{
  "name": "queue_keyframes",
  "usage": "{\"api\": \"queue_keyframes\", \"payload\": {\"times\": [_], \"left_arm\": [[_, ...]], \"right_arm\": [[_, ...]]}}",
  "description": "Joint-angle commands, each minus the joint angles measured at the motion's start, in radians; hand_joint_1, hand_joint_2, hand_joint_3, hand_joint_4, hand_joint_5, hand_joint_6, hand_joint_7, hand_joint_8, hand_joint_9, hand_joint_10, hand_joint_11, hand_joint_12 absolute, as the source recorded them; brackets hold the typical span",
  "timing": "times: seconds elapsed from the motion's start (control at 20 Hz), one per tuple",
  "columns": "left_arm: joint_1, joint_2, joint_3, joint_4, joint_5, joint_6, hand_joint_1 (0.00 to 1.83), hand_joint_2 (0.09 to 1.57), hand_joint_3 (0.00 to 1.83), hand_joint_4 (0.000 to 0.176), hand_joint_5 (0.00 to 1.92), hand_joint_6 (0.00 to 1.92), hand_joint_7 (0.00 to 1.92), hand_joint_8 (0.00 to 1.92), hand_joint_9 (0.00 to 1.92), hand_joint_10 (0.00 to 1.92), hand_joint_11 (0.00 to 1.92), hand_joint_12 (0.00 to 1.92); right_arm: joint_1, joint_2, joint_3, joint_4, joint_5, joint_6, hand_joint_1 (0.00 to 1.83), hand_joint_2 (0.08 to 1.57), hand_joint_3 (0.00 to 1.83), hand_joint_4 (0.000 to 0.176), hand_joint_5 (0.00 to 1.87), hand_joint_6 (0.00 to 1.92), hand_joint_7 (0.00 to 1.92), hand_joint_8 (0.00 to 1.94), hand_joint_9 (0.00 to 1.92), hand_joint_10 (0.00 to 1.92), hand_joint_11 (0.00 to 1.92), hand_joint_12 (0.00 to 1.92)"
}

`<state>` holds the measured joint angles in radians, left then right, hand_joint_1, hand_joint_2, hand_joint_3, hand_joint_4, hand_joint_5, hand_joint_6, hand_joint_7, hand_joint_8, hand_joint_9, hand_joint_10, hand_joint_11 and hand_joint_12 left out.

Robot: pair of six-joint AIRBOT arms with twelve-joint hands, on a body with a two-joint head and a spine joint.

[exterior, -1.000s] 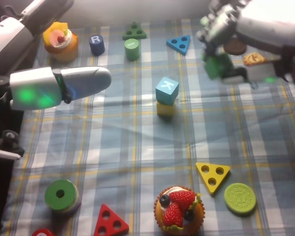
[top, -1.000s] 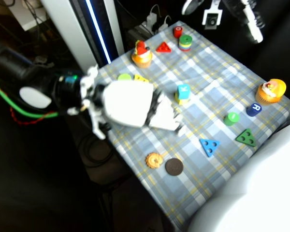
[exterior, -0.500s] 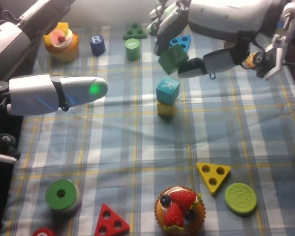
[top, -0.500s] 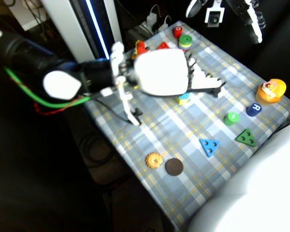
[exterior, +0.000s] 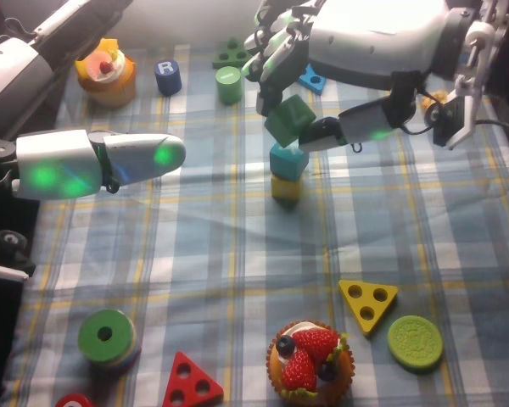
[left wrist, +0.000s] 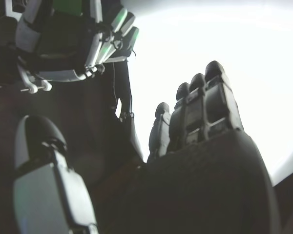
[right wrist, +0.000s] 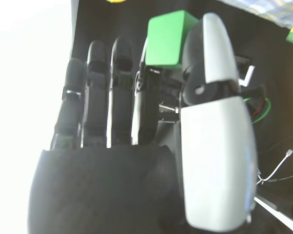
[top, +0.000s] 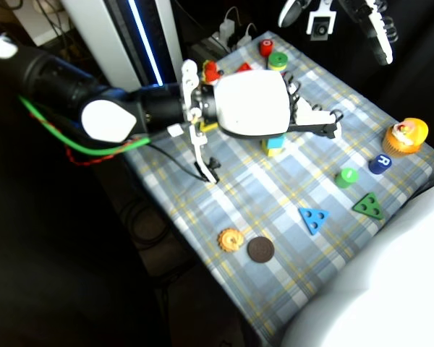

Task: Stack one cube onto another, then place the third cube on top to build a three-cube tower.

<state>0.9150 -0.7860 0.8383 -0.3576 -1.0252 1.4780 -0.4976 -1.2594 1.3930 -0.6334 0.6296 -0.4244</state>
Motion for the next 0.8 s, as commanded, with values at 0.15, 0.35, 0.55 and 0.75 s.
{"api": "queue_keyframes", "payload": {"times": [0.15, 0.35, 0.55, 0.75], "left_arm": [[-0.013, 0.005, 0.0, 0.016, -0.119, -0.01, 0.75, 0.77, 0.0, 0.176, 0.07, 0.01, 0.07, 0.0, 0.06, 0.0, 0.05, 0.07], [-0.013, 0.005, 0.0, 0.016, -0.119, -0.01, 0.69, 0.78, 0.0, 0.176, 0.06, 0.0, 0.08, 0.0, 0.07, 0.0, 0.06, 0.09], [-0.013, 0.004, 0.0, 0.016, -0.119, -0.01, 0.71, 0.77, 0.0, 0.176, 0.08, 0.01, 0.08, 0.0, 0.07, 0.0, 0.06, 0.11], [-0.013, 0.004, 0.001, 0.016, -0.119, -0.01, 0.72, 0.78, 0.0, 0.176, 0.08, 0.0, 0.08, 0.0, 0.07, 0.0, 0.05, 0.12]], "right_arm": [[0.002, -0.006, 0.005, 0.033, 0.081, 0.001, 1.19, 1.05, 0.0, 0.0, 1.12, 0.75, 0.73, 0.0, 0.54, 0.0, 0.0, 0.9], [-0.009, -0.006, 0.005, 0.033, 0.072, 0.001, 1.18, 1.06, 0.0, 0.0, 1.1, 0.79, 0.74, 0.0, 0.54, 0.0, 0.0, 0.94], [-0.012, -0.008, 0.008, 0.033, 0.066, 0.001, 1.19, 1.05, 0.0, 0.0, 1.12, 0.74, 0.77, 0.0, 0.56, 0.0, 0.03, 0.96], [-0.012, -0.008, 0.01, 0.033, 0.066, 0.001, 1.18, 1.06, 0.0, 0.0, 1.1, 0.78, 0.76, 0.0, 0.57, 0.0, 0.06, 0.91]]}}
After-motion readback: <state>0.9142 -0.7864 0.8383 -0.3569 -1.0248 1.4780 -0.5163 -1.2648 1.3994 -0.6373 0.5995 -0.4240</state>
